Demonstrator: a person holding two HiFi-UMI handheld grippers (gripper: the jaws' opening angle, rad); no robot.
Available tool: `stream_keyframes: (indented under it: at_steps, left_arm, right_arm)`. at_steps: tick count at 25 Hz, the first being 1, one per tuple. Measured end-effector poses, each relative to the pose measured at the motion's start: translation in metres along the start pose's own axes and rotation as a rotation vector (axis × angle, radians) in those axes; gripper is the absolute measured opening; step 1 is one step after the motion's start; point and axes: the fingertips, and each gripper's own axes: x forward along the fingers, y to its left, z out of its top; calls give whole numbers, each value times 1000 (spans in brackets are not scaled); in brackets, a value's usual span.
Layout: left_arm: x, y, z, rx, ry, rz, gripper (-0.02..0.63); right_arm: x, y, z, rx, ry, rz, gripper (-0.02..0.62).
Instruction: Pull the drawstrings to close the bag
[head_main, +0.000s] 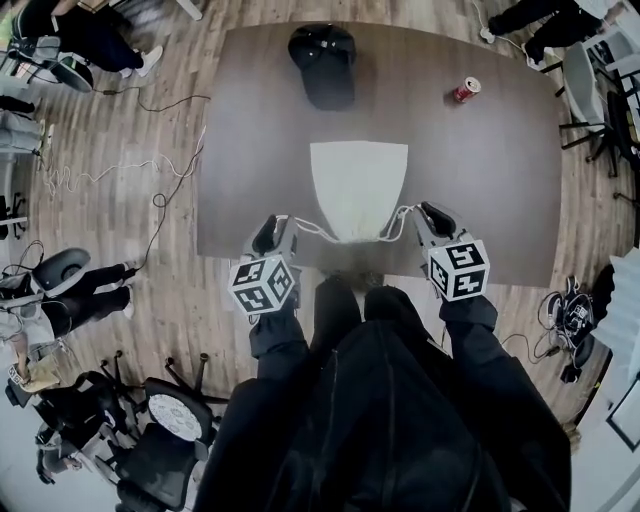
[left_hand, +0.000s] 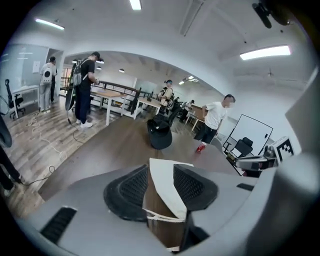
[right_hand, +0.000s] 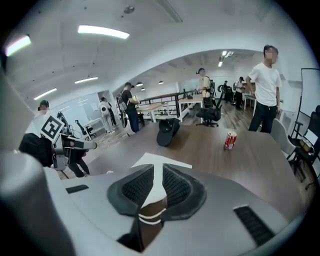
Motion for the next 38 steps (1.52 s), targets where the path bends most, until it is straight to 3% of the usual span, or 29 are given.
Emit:
stream_keyframes:
  at_steps: [9, 15, 23, 38]
  left_arm:
    - [-46, -79, 96, 144, -226, -34, 66]
    - [-73, -130, 135, 186, -307, -68, 35]
    - [-96, -178, 160, 271, -377, -90, 34]
    - [-126, -200, 164, 305, -434, -86, 34]
  right_arm:
    - [-47, 42, 93, -73, -195, 24, 37]
    - [-74, 71, 139, -106, -323, 51, 32]
    - [-95, 101, 178, -130, -425, 101, 25]
    - [-127, 123, 204, -187, -525, 108, 25]
